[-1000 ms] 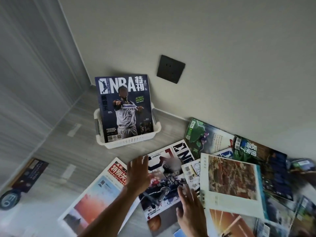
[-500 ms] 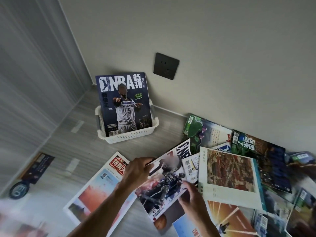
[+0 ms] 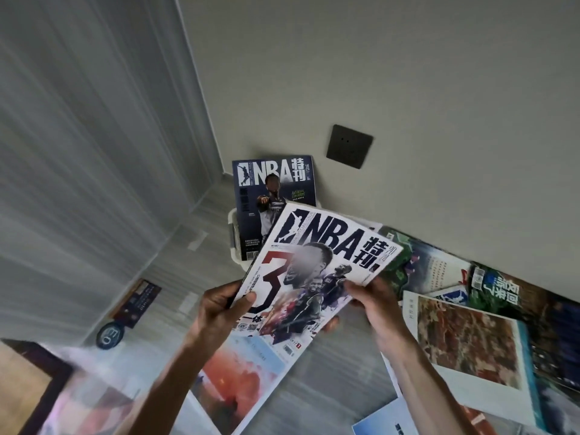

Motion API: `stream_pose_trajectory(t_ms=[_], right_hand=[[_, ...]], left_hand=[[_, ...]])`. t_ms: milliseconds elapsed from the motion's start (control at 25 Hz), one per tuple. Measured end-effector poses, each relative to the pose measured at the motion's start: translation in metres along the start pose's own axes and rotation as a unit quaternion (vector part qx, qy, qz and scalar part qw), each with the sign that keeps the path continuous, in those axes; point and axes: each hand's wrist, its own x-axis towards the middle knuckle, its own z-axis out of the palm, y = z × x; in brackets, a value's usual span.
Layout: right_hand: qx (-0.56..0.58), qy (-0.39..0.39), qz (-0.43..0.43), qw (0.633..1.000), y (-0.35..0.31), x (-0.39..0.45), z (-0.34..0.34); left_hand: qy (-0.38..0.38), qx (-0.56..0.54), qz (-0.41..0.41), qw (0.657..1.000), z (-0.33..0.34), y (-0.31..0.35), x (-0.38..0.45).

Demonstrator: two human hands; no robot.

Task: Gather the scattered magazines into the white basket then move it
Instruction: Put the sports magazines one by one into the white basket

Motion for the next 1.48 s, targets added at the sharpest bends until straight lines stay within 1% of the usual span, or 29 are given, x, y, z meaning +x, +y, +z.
stream_pose_trajectory(t_ms=[40, 120, 160, 200, 240, 320, 360, 400, 440, 480, 520, 560, 600, 640, 680, 840, 920, 960, 1000, 1040, 1080, 1120, 1160, 1200, 1240, 1320, 1400, 1440, 1480], right_hand=[[0.01, -0.002, 0.019, 1.0, 0.004, 0.004, 0.0], [0.061, 0.023, 0.07, 0.995, 0.019, 0.011, -0.002], [0.067, 0.032, 0.096, 0.993, 0.029, 0.014, -0.004], [0.044, 0.023, 0.115, 0.992, 0.037, 0.017, -0.004], [-0.004, -0.004, 0.135, 0.991, 0.043, 0.017, -0.002], [-0.068, -0.065, 0.175, 0.98, 0.054, 0.016, 0.006], [-0.077, -0.076, 0.185, 0.977, 0.062, 0.014, 0.009], [-0.098, -0.067, 0.184, 0.976, 0.072, 0.012, 0.009], [-0.152, -0.04, 0.177, 0.972, 0.083, 0.006, 0.006], [-0.245, -0.002, 0.176, 0.953, 0.095, -0.005, 0.0], [-0.355, 0.04, 0.177, 0.917, 0.11, -0.018, -0.008], [-0.454, 0.066, 0.171, 0.872, 0.123, -0.034, -0.016], [-0.526, 0.07, 0.164, 0.832, 0.133, -0.047, -0.021], [-0.565, 0.063, 0.159, 0.807, 0.139, -0.057, -0.022], [-0.577, 0.061, 0.155, 0.8, 0.144, -0.061, -0.021], [-0.553, 0.095, 0.183, 0.807, 0.144, -0.062, -0.005], [-0.524, 0.121, 0.188, 0.822, 0.142, -0.062, -0.005], [-0.52, 0.131, 0.189, 0.822, 0.141, -0.061, -0.007], [-0.526, 0.142, 0.193, 0.816, 0.14, -0.058, -0.01], [-0.533, 0.156, 0.2, 0.807, 0.14, -0.057, -0.013], [-0.538, 0.169, 0.21, 0.799, 0.14, -0.056, -0.014], [-0.543, 0.177, 0.22, 0.791, 0.14, -0.057, -0.015], [-0.546, 0.182, 0.227, 0.785, 0.141, -0.057, -0.016], [-0.545, 0.184, 0.229, 0.786, 0.141, -0.056, -0.018], [-0.532, 0.182, 0.229, 0.795, 0.141, -0.054, -0.019], [-0.475, 0.175, 0.219, 0.834, 0.143, -0.05, -0.02], [-0.41, 0.142, 0.212, 0.876, 0.145, -0.048, -0.018], [-0.376, 0.115, 0.215, 0.894, 0.146, -0.048, -0.018], [-0.326, 0.098, 0.218, 0.915, 0.145, -0.05, -0.019]], left_hand=[[-0.003, 0.009, -0.006, 1.0, -0.001, -0.001, 0.0], [-0.024, 0.014, -0.01, 1.0, -0.003, -0.002, -0.002], [-0.027, 0.002, -0.011, 1.0, -0.005, -0.001, -0.003], [-0.022, -0.013, -0.012, 1.0, -0.007, 0.0, -0.002], [-0.01, -0.028, -0.015, 0.999, -0.008, 0.002, -0.001], [0.032, -0.034, -0.027, 0.999, -0.009, 0.006, 0.003], [0.062, -0.026, -0.036, 0.997, -0.009, 0.005, 0.004], [0.089, -0.012, -0.048, 0.995, -0.009, 0.004, 0.004], [0.113, 0.009, -0.065, 0.991, -0.01, -0.001, 0.004], [0.132, 0.031, -0.095, 0.986, -0.01, -0.008, 0.003], [0.154, 0.054, -0.136, 0.977, -0.01, -0.018, 0.0], [0.178, 0.069, -0.184, 0.964, -0.011, -0.028, -0.005], [0.197, 0.075, -0.231, 0.95, -0.012, -0.038, -0.014], [0.204, 0.074, -0.273, 0.937, -0.016, -0.046, -0.026], [0.202, 0.071, -0.306, 0.928, -0.02, -0.054, -0.039], [0.207, 0.06, -0.372, 0.903, -0.038, -0.071, -0.092], [0.237, 0.099, -0.368, 0.894, -0.04, -0.079, -0.103], [0.253, 0.125, -0.349, 0.894, -0.04, -0.084, -0.104], [0.259, 0.17, -0.322, 0.895, -0.041, -0.09, -0.102], [0.256, 0.237, -0.3, 0.888, -0.043, -0.094, -0.101], [0.246, 0.322, -0.291, 0.867, -0.044, -0.097, -0.1], [0.231, 0.408, -0.282, 0.837, -0.047, -0.103, -0.1], [0.217, 0.469, -0.257, 0.817, -0.043, -0.106, -0.101], [0.2, 0.499, -0.217, 0.815, -0.034, -0.11, -0.102], [0.171, 0.502, -0.173, 0.83, -0.018, -0.111, -0.104], [0.067, 0.465, -0.111, 0.876, 0.024, -0.117, -0.108], [-0.036, 0.414, -0.125, 0.901, 0.068, -0.122, -0.111], [-0.056, 0.381, -0.149, 0.911, 0.087, -0.122, -0.111], [-0.046, 0.366, -0.172, 0.914, 0.101, -0.122, -0.108]])
